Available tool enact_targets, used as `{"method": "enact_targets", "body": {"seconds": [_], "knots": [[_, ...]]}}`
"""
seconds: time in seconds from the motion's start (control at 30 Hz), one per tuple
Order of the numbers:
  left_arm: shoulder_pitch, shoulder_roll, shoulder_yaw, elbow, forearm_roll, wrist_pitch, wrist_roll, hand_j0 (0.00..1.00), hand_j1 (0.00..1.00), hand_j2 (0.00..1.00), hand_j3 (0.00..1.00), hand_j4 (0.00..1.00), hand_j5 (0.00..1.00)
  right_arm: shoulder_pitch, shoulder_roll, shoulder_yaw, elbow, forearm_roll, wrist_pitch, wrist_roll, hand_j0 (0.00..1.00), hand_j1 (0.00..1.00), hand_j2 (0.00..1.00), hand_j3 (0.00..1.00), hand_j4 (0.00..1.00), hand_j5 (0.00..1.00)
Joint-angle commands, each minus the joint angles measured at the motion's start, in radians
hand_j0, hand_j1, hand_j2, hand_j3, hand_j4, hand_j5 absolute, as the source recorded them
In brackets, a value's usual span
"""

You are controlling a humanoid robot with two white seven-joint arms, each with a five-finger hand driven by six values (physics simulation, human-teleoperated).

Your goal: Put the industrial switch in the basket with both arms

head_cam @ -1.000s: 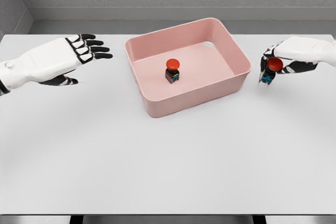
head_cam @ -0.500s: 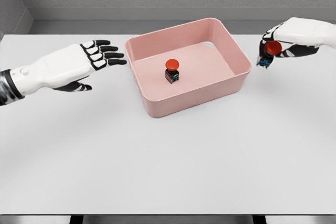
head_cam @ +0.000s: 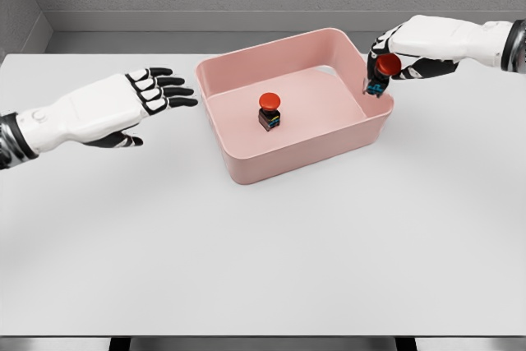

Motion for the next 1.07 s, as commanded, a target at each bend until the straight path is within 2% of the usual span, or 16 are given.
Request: {"method": "enact_targets", "body": {"seconds": [0.0, 0.33, 0.37, 0.43, 0.47, 0.5, 0.67, 0.9, 1.03], "knots": [[0.0, 0.003, 0.002, 0.0, 0.003, 0.0, 0.001, 1.0, 1.0, 1.0, 1.0, 1.0, 1.0, 0.0, 0.025, -0.001, 0.003, -0.011, 0.002, -0.001, 0.48, 0.48, 0.48, 0.48, 0.48, 0.48], [0.002, 0.005, 0.008, 0.0, 0.003, 0.0, 0.001, 1.0, 1.0, 1.0, 1.0, 1.0, 1.0, -0.012, 0.112, 0.0, 0.02, -0.013, 0.01, 0.014, 0.48, 0.48, 0.48, 0.48, 0.48, 0.48], [0.002, 0.005, 0.008, 0.0, 0.003, 0.0, 0.001, 1.0, 1.0, 1.0, 1.0, 1.0, 1.0, -0.012, 0.129, 0.002, 0.024, -0.013, 0.01, 0.014, 0.51, 0.51, 0.51, 0.51, 0.51, 0.51], [0.002, 0.005, 0.008, 0.0, 0.003, 0.0, 0.001, 1.0, 1.0, 1.0, 1.0, 1.0, 1.0, -0.02, 0.16, 0.002, 0.066, -0.013, 0.015, 0.017, 0.71, 0.71, 0.71, 0.71, 0.71, 0.71], [0.002, 0.006, 0.008, 0.0, 0.003, 0.0, 0.001, 1.0, 1.0, 1.0, 1.0, 1.0, 1.0, -0.021, 0.177, 0.002, 0.077, -0.013, 0.036, 0.014, 0.92, 0.92, 0.92, 0.92, 0.92, 0.92], [0.002, 0.006, 0.008, 0.0, 0.003, 0.0, 0.001, 1.0, 1.0, 1.0, 1.0, 1.0, 1.0, -0.029, 0.186, 0.002, 0.077, -0.013, 0.048, 0.012, 1.0, 1.0, 1.0, 1.0, 1.0, 1.0], [0.003, 0.006, 0.008, 0.0, 0.003, 0.0, 0.001, 1.0, 1.0, 1.0, 1.0, 1.0, 1.0, -0.029, 0.191, 0.002, 0.077, -0.013, 0.047, 0.008, 1.0, 1.0, 1.0, 1.0, 1.0, 1.0], [0.0, 0.005, 0.009, 0.003, 0.003, 0.0, 0.002, 1.0, 1.0, 1.0, 1.0, 1.0, 1.0, -0.014, 0.079, -0.028, 0.078, -0.014, 0.039, 0.009, 1.0, 1.0, 1.0, 1.0, 1.0, 1.0], [0.0, 0.006, 0.009, 0.003, 0.005, 0.0, 0.004, 1.0, 1.0, 1.0, 1.0, 1.0, 1.0, 0.044, 0.022, -0.064, 0.078, -0.016, 0.038, 0.009, 1.0, 1.0, 1.0, 1.0, 1.0, 1.0]]}}
